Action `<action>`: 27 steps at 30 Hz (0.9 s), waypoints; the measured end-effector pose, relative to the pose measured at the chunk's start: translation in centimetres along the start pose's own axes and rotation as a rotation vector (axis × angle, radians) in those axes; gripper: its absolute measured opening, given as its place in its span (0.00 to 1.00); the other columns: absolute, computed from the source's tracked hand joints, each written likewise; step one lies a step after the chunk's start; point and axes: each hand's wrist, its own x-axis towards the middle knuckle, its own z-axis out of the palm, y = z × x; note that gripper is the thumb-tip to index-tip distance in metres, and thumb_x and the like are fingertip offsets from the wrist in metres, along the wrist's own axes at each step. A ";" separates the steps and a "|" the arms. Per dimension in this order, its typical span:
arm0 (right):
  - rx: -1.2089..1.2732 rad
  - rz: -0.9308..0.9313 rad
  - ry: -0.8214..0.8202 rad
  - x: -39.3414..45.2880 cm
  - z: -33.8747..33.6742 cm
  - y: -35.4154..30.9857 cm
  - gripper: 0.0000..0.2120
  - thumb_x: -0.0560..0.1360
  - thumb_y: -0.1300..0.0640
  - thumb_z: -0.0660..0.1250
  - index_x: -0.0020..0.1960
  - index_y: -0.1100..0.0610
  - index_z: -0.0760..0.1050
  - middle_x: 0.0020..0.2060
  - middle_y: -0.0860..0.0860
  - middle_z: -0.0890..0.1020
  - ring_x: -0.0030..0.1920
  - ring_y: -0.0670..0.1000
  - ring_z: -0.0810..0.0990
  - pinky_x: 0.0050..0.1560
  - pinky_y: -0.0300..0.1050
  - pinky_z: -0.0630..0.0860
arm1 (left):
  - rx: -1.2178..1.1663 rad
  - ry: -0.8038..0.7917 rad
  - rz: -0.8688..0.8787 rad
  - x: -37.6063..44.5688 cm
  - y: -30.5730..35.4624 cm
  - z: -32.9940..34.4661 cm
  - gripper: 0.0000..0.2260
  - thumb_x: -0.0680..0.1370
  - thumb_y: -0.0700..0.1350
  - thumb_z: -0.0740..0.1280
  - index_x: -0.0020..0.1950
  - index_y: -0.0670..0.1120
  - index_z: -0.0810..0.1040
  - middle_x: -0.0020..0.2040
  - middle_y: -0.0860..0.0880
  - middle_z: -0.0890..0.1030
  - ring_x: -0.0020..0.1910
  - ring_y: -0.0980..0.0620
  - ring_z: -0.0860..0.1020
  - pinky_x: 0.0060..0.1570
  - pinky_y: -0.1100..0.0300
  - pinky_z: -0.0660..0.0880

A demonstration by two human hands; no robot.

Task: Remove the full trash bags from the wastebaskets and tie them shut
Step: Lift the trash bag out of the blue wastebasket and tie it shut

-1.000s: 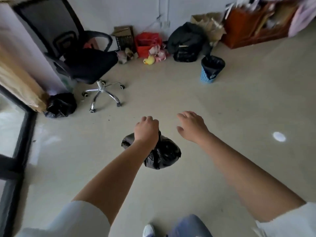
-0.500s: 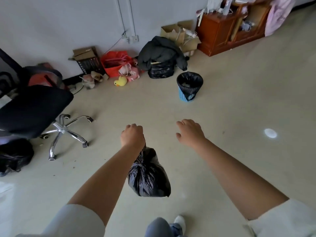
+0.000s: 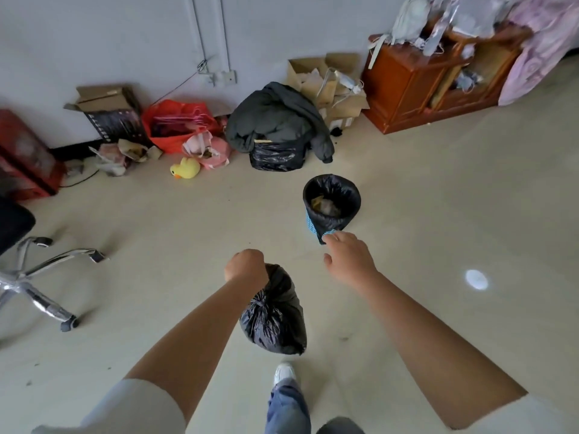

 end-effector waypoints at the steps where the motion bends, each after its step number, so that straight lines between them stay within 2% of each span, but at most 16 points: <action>1: 0.006 -0.004 -0.011 2.1 -0.4 1.2 0.18 0.76 0.57 0.56 0.65 0.60 0.68 0.62 0.56 0.73 0.63 0.58 0.71 0.58 0.50 0.70 | -0.039 -0.029 -0.025 2.1 1.2 -0.4 0.12 0.75 0.34 0.58 0.54 0.41 0.77 0.39 0.48 0.71 0.43 0.47 0.73 0.40 0.62 0.70; 3: 0.018 -0.011 -0.051 5.9 -0.8 3.4 0.17 0.76 0.57 0.56 0.64 0.59 0.68 0.61 0.56 0.73 0.63 0.57 0.71 0.58 0.50 0.70 | -0.121 -0.087 -0.072 5.9 3.3 -1.3 0.09 0.75 0.35 0.59 0.50 0.41 0.77 0.34 0.49 0.70 0.43 0.47 0.74 0.39 0.61 0.71; 4: 0.020 -0.018 -0.065 7.9 -0.9 4.5 0.17 0.76 0.57 0.56 0.63 0.59 0.68 0.61 0.56 0.74 0.62 0.57 0.71 0.58 0.50 0.70 | -0.144 -0.104 -0.094 8.0 4.2 -1.8 0.06 0.75 0.36 0.60 0.44 0.41 0.76 0.32 0.49 0.68 0.39 0.48 0.73 0.37 0.61 0.71; 6: 0.020 -0.027 -0.090 12.4 -0.9 6.9 0.17 0.76 0.57 0.56 0.63 0.59 0.68 0.61 0.56 0.74 0.62 0.57 0.71 0.58 0.50 0.71 | -0.187 -0.119 -0.138 12.3 5.9 -2.7 0.12 0.74 0.37 0.61 0.31 0.42 0.67 0.28 0.49 0.64 0.29 0.52 0.68 0.27 0.64 0.65; 7: 0.021 -0.033 -0.105 14.8 -0.8 8.1 0.17 0.77 0.57 0.56 0.64 0.60 0.68 0.61 0.56 0.74 0.63 0.57 0.71 0.59 0.50 0.71 | -0.204 -0.123 -0.163 14.5 6.6 -3.2 0.15 0.74 0.37 0.61 0.28 0.43 0.62 0.27 0.49 0.62 0.26 0.53 0.64 0.24 0.65 0.61; 9: 0.021 -0.060 -0.125 19.9 -0.2 10.4 0.17 0.77 0.57 0.55 0.65 0.60 0.67 0.62 0.56 0.73 0.63 0.57 0.70 0.59 0.51 0.72 | -0.239 -0.103 -0.213 19.5 7.9 -3.9 0.17 0.74 0.37 0.60 0.26 0.44 0.59 0.27 0.49 0.62 0.25 0.54 0.61 0.22 0.65 0.57; 13: 0.026 -0.128 -0.180 29.8 2.5 14.1 0.18 0.78 0.57 0.55 0.66 0.60 0.67 0.61 0.56 0.73 0.63 0.57 0.70 0.59 0.50 0.71 | -0.313 -0.064 -0.351 29.5 9.7 -2.8 0.16 0.74 0.35 0.59 0.26 0.43 0.61 0.27 0.49 0.63 0.25 0.55 0.62 0.22 0.65 0.57; 17: 0.002 -0.192 -0.240 38.4 6.7 15.8 0.17 0.78 0.57 0.55 0.64 0.60 0.67 0.60 0.56 0.73 0.62 0.57 0.70 0.57 0.50 0.71 | -0.344 -0.012 -0.453 38.1 10.4 0.5 0.12 0.74 0.33 0.59 0.32 0.41 0.65 0.29 0.49 0.65 0.28 0.52 0.64 0.23 0.64 0.58; 20: -0.018 -0.262 -0.275 44.0 10.8 16.0 0.15 0.77 0.57 0.55 0.62 0.61 0.68 0.58 0.56 0.74 0.60 0.57 0.71 0.56 0.50 0.71 | -0.320 -0.013 -0.492 43.5 10.9 3.6 0.12 0.74 0.31 0.57 0.32 0.41 0.66 0.29 0.50 0.65 0.33 0.48 0.70 0.30 0.59 0.66; 23: -0.030 -0.309 -0.315 48.2 15.2 16.1 0.13 0.77 0.58 0.55 0.59 0.62 0.69 0.56 0.57 0.75 0.59 0.58 0.72 0.55 0.50 0.70 | -0.333 0.028 -0.556 48.5 9.8 6.0 0.09 0.73 0.30 0.57 0.45 0.38 0.75 0.33 0.48 0.69 0.40 0.44 0.72 0.37 0.58 0.68; 27: -0.040 -0.352 -0.355 52.0 19.8 16.0 0.14 0.77 0.58 0.55 0.60 0.62 0.68 0.56 0.58 0.75 0.59 0.58 0.71 0.56 0.51 0.70 | -0.306 0.106 -0.630 54.0 7.2 8.7 0.12 0.72 0.30 0.57 0.52 0.33 0.76 0.35 0.43 0.71 0.40 0.41 0.73 0.31 0.58 0.67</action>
